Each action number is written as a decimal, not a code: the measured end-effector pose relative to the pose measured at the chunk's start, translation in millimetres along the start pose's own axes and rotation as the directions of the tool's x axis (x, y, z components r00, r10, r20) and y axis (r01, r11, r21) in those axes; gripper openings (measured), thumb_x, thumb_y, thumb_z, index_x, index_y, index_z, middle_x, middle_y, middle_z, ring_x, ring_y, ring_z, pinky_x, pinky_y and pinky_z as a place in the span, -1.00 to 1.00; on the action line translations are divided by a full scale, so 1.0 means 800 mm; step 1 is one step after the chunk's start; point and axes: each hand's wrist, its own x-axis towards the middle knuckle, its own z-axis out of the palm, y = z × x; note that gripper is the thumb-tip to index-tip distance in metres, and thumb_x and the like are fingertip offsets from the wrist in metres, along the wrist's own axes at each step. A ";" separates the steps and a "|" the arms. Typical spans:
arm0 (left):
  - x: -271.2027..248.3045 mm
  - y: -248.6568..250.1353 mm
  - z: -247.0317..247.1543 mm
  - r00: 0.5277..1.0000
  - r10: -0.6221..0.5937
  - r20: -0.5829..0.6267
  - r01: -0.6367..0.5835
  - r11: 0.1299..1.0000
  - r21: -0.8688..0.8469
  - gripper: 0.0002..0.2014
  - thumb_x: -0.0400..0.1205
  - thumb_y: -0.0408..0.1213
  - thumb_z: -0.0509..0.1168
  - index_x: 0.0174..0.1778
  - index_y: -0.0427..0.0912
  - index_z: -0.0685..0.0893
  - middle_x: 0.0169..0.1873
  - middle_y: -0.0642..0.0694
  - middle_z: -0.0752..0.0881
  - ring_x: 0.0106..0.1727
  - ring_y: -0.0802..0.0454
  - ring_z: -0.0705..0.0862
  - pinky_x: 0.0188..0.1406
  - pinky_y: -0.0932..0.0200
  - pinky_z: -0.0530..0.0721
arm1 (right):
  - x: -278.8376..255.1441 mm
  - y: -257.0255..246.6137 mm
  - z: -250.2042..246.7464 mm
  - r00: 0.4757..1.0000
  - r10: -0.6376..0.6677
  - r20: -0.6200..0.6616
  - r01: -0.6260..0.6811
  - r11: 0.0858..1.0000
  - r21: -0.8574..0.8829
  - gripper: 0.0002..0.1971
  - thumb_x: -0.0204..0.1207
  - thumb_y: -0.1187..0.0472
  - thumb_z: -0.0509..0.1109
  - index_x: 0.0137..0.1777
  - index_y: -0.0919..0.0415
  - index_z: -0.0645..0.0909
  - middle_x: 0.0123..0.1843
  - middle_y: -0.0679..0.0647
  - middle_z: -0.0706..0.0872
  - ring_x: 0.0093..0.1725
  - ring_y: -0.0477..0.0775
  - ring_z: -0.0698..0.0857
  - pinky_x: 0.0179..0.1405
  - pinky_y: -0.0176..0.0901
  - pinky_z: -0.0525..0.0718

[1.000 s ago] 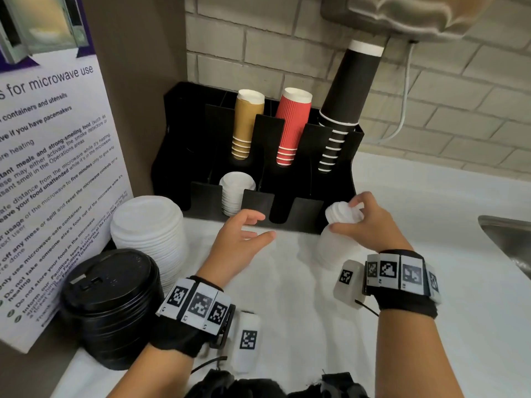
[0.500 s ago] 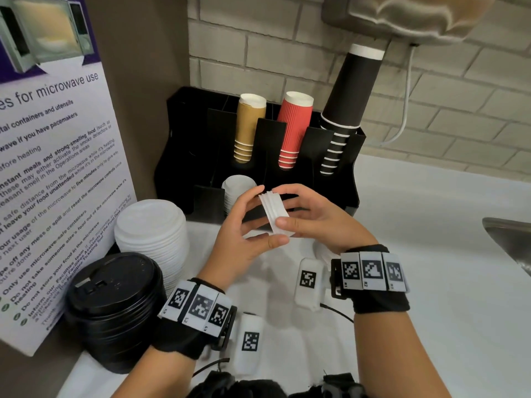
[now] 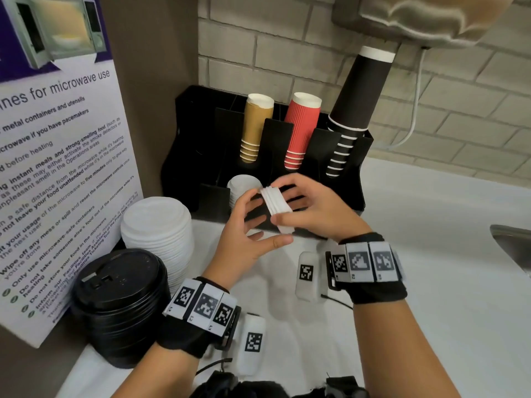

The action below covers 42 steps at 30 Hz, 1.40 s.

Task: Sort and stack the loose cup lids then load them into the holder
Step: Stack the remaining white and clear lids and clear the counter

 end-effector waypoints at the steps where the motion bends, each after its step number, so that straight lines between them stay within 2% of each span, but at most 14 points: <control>1: 0.000 -0.002 -0.001 0.999 -0.048 -0.010 0.049 0.997 0.052 -0.11 0.19 0.03 0.59 0.46 0.24 0.35 0.43 0.13 0.46 0.33 0.14 0.59 0.10 0.27 0.65 | 0.010 -0.004 -0.002 0.999 -0.014 -0.040 0.013 1.000 -0.027 -0.49 0.27 0.15 0.66 0.20 -0.06 0.58 0.03 -0.08 0.72 -0.06 -0.22 0.72 -0.11 -0.43 0.70; 4: 0.002 -0.010 -0.001 0.982 -0.187 -0.034 0.190 0.961 0.199 -0.46 0.45 -0.06 0.55 0.32 0.16 0.51 0.37 0.10 0.51 0.23 0.17 0.59 -0.20 0.48 0.54 | 0.053 -0.013 -0.004 0.973 -0.106 -0.206 0.086 0.991 -0.102 -0.46 0.26 0.15 0.68 0.17 0.11 0.49 -0.01 -0.12 0.64 -0.11 -0.20 0.67 -0.21 -0.50 0.63; 7: 0.003 -0.016 -0.002 0.966 -0.258 -0.016 0.253 0.934 0.251 -0.65 0.54 -0.11 0.48 0.23 0.09 0.62 0.31 0.05 0.53 0.25 0.09 0.60 -0.08 0.32 0.57 | 0.102 -0.014 0.006 0.966 -0.151 -0.210 0.098 0.965 -0.243 -0.46 0.28 0.13 0.65 0.18 0.22 0.48 0.08 0.04 0.64 0.02 0.00 0.66 -0.05 -0.23 0.68; 9: 0.006 -0.013 -0.003 0.963 -0.271 -0.013 0.265 0.929 0.260 -0.66 0.56 -0.11 0.47 0.23 0.04 0.63 0.29 0.03 0.55 0.25 0.02 0.61 -0.04 0.26 0.59 | 0.129 -0.009 0.016 0.985 -0.115 -0.127 0.062 0.930 -0.362 -0.45 0.29 0.12 0.63 0.22 0.24 0.49 0.16 0.14 0.64 0.12 0.11 0.64 0.02 -0.09 0.65; 14: 0.007 -0.013 0.001 0.947 -0.319 0.022 0.301 0.913 0.276 -0.67 0.54 -0.10 0.47 0.21 -0.01 0.64 0.28 -0.01 0.54 0.24 -0.07 0.64 0.08 0.12 0.63 | 0.162 0.006 0.039 0.998 -0.015 0.061 0.048 0.818 -0.574 -0.37 0.29 0.13 0.61 0.34 0.24 0.48 0.22 0.19 0.61 0.12 0.15 0.62 -0.11 -0.17 0.52; 17: 0.007 -0.015 0.004 0.941 -0.337 0.023 0.316 0.902 0.294 -0.66 0.53 -0.06 0.48 0.19 0.02 0.63 0.27 0.01 0.53 0.24 -0.02 0.63 0.15 0.13 0.59 | 0.165 0.009 0.047 0.996 -0.020 0.084 0.069 0.766 -0.639 -0.38 0.28 0.16 0.60 0.34 0.23 0.47 0.23 0.21 0.60 0.15 0.22 0.62 0.00 -0.08 0.59; 21: 0.006 -0.016 0.004 0.943 -0.333 0.022 0.312 0.904 0.292 -0.67 0.53 -0.09 0.48 0.20 0.02 0.63 0.29 0.01 0.54 0.25 -0.02 0.63 0.19 0.13 0.58 | 0.165 0.016 0.053 0.991 -0.012 0.132 0.106 0.666 -0.738 -0.40 0.31 0.12 0.57 0.33 0.20 0.44 0.27 0.17 0.58 0.17 0.21 0.60 0.02 -0.11 0.43; 25: 0.006 -0.017 0.003 0.944 -0.330 0.024 0.310 0.907 0.286 -0.68 0.54 -0.11 0.48 0.19 0.03 0.63 0.29 0.01 0.54 0.26 0.00 0.61 0.22 0.10 0.59 | 0.165 0.018 0.060 0.991 0.003 0.131 0.103 0.599 -0.794 -0.36 0.31 0.05 0.59 0.35 0.18 0.43 0.30 0.19 0.51 0.26 0.23 0.52 0.24 0.04 0.42; 30: 0.007 -0.016 0.003 0.947 -0.321 0.016 0.305 0.914 0.269 -0.72 0.54 -0.11 0.48 0.13 0.05 0.63 0.29 -0.01 0.54 0.24 0.03 0.61 0.02 0.22 0.60 | 0.162 0.022 0.069 0.992 -0.011 0.126 0.113 0.530 -0.840 -0.42 0.35 0.08 0.55 0.33 0.20 0.44 0.28 0.18 0.53 0.29 0.23 0.47 0.26 0.06 0.40; 32: 0.007 -0.014 0.004 0.949 -0.315 0.018 0.298 0.915 0.271 -0.74 0.54 -0.12 0.48 0.11 0.07 0.62 0.29 -0.01 0.54 0.21 0.03 0.62 -0.08 0.29 0.58 | 0.157 0.019 0.065 0.992 -0.015 0.123 0.110 0.576 -0.810 -0.41 0.35 0.08 0.56 0.34 0.21 0.44 0.31 0.19 0.50 0.30 0.23 0.45 0.26 0.05 0.45; 34: 0.005 -0.013 0.003 0.951 -0.309 0.022 0.291 0.917 0.272 -0.76 0.55 -0.11 0.47 0.09 0.09 0.62 0.28 0.01 0.54 0.20 0.02 0.64 -0.18 0.36 0.58 | 0.148 0.012 0.051 0.996 -0.060 0.066 0.088 0.723 -0.685 -0.45 0.36 0.09 0.56 0.29 0.23 0.47 0.30 0.19 0.50 0.28 0.22 0.44 0.22 -0.01 0.49; 38: 0.002 -0.011 0.000 0.959 -0.282 0.009 0.269 0.924 0.270 -0.77 0.56 -0.11 0.45 0.12 0.07 0.65 0.27 0.04 0.54 0.21 0.03 0.64 -0.27 0.44 0.58 | 0.103 0.009 -0.004 0.945 -0.197 -0.261 0.086 0.920 -0.383 -0.70 0.41 0.14 0.55 0.03 0.17 0.53 0.06 0.12 0.61 0.06 0.04 0.56 -0.01 -0.22 0.46; 40: 0.002 -0.009 -0.001 0.963 -0.269 -0.005 0.260 0.928 0.265 -0.78 0.57 -0.13 0.45 0.11 0.08 0.65 0.26 0.06 0.55 0.21 0.04 0.64 -0.36 0.52 0.57 | 0.064 0.021 -0.034 0.894 -0.134 -0.427 0.022 0.966 -0.257 -0.76 0.42 0.16 0.54 -0.05 0.12 0.51 -0.08 -0.01 0.63 -0.06 -0.02 0.59 -0.05 -0.24 0.52; 42: 0.002 -0.009 -0.002 0.968 -0.250 -0.024 0.247 0.932 0.266 -0.80 0.57 -0.13 0.45 0.09 0.10 0.65 0.24 0.07 0.56 0.19 0.05 0.65 -0.34 0.49 0.58 | 0.022 0.044 -0.060 0.864 0.026 -0.502 -0.136 0.974 -0.184 -0.78 0.46 0.13 0.50 -0.05 0.11 0.50 -0.14 -0.09 0.61 -0.06 -0.02 0.61 -0.04 -0.22 0.54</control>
